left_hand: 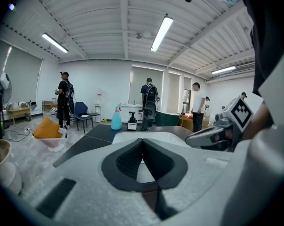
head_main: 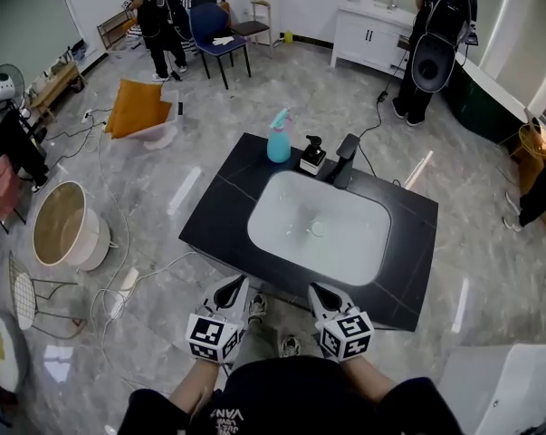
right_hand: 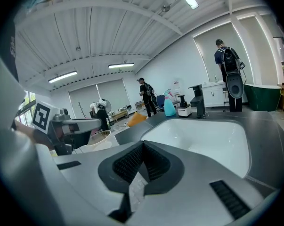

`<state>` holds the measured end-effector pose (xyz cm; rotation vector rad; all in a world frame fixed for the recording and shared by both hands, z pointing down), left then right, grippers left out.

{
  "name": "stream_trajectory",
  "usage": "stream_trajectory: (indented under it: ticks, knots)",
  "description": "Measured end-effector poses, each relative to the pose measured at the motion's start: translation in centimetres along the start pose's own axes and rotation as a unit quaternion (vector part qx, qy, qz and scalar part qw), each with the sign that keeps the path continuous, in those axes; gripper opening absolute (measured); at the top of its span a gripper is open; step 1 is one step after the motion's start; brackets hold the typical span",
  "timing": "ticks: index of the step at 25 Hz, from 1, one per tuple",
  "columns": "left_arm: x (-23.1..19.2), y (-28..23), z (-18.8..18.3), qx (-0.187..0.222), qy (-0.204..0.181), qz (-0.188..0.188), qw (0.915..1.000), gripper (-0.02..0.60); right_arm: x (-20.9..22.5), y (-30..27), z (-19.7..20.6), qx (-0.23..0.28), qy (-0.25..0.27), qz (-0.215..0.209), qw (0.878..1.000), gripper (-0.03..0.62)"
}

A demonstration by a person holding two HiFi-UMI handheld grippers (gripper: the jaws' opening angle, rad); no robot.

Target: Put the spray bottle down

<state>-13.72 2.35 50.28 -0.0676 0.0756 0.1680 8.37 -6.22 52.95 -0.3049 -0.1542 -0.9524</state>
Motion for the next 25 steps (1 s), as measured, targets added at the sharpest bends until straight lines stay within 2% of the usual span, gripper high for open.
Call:
stream_trajectory:
  ticks: [15,25]
  knots:
    - [1.9,0.8,0.6,-0.008,-0.011,-0.001,0.9999,0.011,0.2,0.4,0.8,-0.014,0.004,-0.01,1.0,-0.003]
    - [2.2,0.3,0.3,0.004,0.004,-0.001,1.0,0.011,1.0,0.8,0.6,-0.015,0.009,-0.009,1.0,-0.003]
Point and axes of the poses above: the fingertips, and each gripper's own axes: y backward along the fingers, x to its right, z out of its underside, the point moved 8 cm from there along y, backward along the fingers, and after that the axes turned 12 degrees about x, right-handed, at the moved point
